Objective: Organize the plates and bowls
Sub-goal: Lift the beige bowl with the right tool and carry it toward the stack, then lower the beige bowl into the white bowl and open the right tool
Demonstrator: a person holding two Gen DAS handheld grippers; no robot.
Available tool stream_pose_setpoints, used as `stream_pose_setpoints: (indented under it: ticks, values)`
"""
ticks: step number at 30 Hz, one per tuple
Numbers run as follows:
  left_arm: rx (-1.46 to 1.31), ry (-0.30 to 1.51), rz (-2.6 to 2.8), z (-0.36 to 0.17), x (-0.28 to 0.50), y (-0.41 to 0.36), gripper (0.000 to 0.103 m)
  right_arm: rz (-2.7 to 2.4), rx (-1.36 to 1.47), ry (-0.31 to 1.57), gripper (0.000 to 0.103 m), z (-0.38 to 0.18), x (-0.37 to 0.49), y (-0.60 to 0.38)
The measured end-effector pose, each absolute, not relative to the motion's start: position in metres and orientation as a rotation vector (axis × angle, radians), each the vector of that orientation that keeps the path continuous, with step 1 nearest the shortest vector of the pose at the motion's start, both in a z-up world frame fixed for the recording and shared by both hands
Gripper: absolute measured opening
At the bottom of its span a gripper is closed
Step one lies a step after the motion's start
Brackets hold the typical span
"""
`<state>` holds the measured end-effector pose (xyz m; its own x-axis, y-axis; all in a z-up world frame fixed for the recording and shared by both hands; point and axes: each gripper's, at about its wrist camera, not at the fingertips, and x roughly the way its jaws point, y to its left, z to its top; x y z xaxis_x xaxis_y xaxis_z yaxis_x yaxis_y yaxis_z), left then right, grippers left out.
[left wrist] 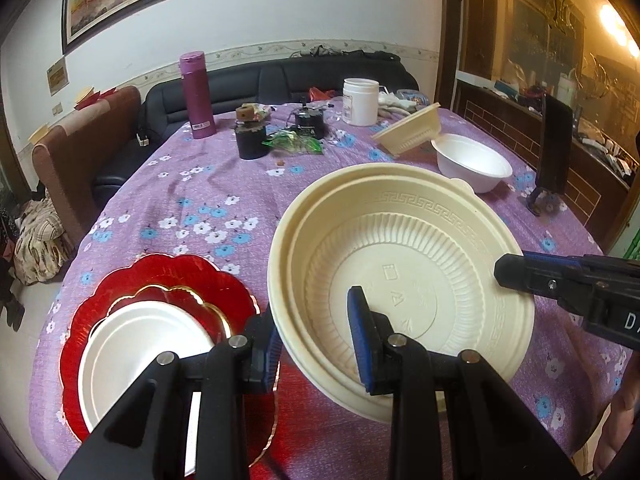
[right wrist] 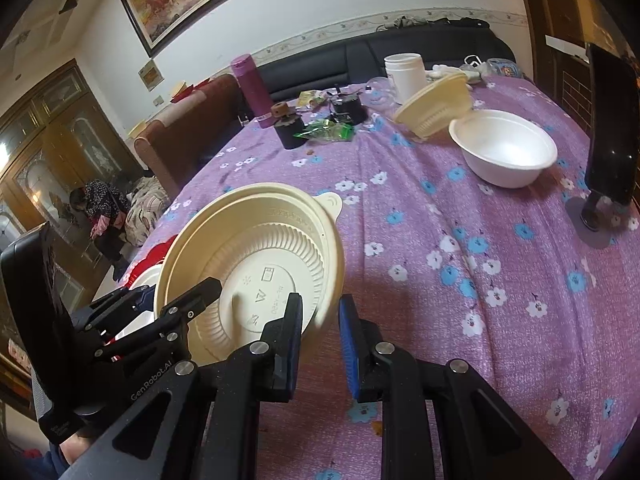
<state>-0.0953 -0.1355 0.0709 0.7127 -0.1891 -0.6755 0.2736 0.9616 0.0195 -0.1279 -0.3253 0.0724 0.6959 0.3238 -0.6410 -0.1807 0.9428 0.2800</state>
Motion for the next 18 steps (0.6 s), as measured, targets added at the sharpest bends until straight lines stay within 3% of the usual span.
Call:
stream_pose_setpoints:
  ticks: [18]
  values:
    - [0.039, 0.703, -0.050, 0.084, -0.121, -0.029, 0.035, 0.488, 0.108, 0.817, 0.022, 0.085, -0.102, -0.223]
